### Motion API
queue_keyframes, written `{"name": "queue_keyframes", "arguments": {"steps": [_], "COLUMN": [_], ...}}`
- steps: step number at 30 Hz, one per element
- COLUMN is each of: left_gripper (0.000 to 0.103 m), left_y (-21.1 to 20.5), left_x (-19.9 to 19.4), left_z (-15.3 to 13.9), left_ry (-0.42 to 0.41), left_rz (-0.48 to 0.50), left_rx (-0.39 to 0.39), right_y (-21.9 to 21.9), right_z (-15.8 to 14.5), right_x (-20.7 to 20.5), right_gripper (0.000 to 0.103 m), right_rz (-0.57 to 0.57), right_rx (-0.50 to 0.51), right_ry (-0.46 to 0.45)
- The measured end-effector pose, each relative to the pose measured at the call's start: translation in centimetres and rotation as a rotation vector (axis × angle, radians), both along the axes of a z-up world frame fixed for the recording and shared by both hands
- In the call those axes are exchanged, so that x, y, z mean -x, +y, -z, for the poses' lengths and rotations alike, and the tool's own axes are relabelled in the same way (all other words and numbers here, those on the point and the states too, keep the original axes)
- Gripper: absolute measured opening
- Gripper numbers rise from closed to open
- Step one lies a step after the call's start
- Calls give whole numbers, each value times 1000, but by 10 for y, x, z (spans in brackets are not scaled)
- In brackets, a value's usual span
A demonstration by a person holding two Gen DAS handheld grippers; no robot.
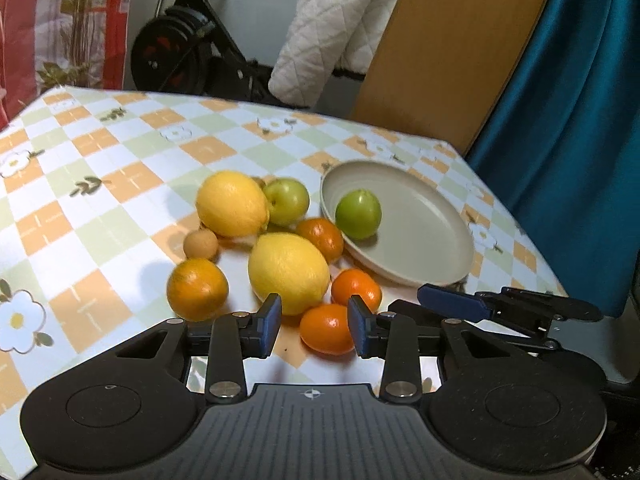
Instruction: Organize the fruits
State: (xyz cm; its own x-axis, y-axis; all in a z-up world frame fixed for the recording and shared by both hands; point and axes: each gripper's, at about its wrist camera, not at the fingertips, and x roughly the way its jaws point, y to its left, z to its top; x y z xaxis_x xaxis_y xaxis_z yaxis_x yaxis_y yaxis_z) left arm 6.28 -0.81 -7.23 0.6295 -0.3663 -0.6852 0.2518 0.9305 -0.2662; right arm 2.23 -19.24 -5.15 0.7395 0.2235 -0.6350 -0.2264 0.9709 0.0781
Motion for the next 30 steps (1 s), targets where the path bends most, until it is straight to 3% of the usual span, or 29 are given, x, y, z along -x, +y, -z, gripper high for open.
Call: {"name": "queue_keyframes", "arguments": {"steps": [9, 20, 30], "left_gripper": [39, 40, 51], "left_y": [2, 1, 2], "left_x": [-13, -24, -27], "left_z": [16, 26, 31], "left_ry": [69, 101, 110], "left_rz": [11, 42, 39], "left_rx": [64, 78, 90], "right_y": [16, 27, 32], "right_z": [15, 18, 25], "right_x": [-1, -11, -16], "right_gripper": [28, 32, 32], "right_rz": [-125, -177, -184], "right_rx": [7, -9, -11], "right_ry": [55, 63, 92]}}
